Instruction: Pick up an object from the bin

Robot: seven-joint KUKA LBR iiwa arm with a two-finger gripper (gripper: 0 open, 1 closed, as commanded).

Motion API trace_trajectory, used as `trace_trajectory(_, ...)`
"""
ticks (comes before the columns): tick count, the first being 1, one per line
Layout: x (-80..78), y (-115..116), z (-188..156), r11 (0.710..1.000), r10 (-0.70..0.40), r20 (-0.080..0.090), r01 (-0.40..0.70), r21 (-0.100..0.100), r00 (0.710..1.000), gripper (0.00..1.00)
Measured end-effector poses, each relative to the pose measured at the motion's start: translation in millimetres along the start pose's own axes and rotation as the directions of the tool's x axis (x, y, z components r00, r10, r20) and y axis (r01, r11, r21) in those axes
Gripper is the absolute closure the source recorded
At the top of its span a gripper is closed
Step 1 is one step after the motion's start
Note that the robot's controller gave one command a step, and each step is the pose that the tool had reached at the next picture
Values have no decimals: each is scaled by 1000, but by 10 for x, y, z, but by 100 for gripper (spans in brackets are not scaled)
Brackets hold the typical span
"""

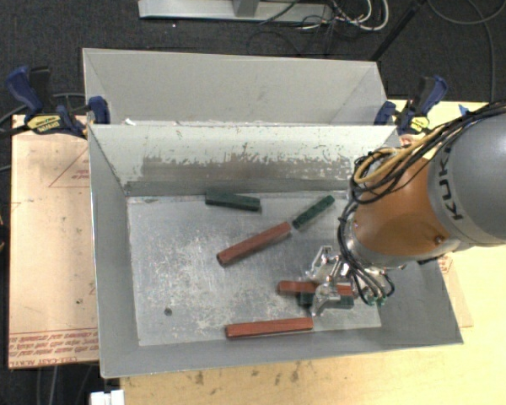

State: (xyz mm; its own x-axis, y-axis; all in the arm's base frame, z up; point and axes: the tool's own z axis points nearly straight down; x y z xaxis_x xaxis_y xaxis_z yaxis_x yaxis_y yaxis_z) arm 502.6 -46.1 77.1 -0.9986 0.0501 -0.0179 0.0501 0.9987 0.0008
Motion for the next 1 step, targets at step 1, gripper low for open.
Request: trace_trajectory(1, -258, -54, -1386, 1000, -3, -15, 3, 0, 1000, 100)
